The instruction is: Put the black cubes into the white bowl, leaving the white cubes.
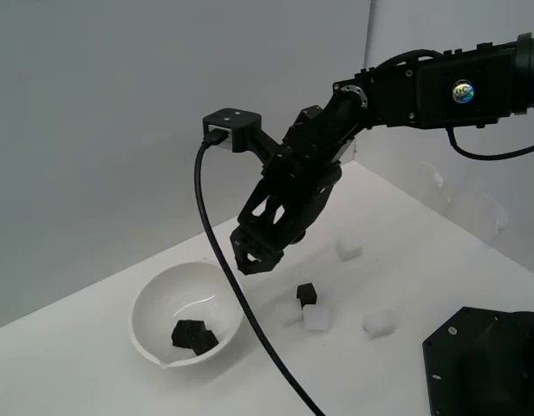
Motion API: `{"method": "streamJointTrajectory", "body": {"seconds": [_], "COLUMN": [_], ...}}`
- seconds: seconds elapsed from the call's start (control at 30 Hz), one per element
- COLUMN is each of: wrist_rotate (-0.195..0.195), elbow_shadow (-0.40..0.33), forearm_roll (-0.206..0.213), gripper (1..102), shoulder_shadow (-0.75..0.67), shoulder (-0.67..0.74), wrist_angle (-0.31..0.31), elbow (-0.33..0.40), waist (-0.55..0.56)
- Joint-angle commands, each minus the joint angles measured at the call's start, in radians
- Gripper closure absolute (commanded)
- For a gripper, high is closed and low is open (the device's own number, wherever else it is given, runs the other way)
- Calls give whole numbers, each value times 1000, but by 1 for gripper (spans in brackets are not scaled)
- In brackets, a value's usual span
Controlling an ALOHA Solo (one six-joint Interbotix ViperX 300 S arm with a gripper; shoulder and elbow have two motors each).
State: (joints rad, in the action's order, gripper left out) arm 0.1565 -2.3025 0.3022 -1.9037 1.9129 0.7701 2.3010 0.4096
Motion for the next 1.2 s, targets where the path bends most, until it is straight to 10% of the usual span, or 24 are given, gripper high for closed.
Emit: {"method": "streamJointTrajectory", "body": {"seconds": [0.0, 1.17], "wrist_rotate": [2, 87], "elbow_shadow": [-31, -138], "forearm_roll": [-2, -8], "gripper": [36, 36], "shoulder_shadow": [-49, 84], "shoulder": [40, -94], "wrist_angle": [15, -29], "elbow": [37, 141], "waist": [-23, -83]}}
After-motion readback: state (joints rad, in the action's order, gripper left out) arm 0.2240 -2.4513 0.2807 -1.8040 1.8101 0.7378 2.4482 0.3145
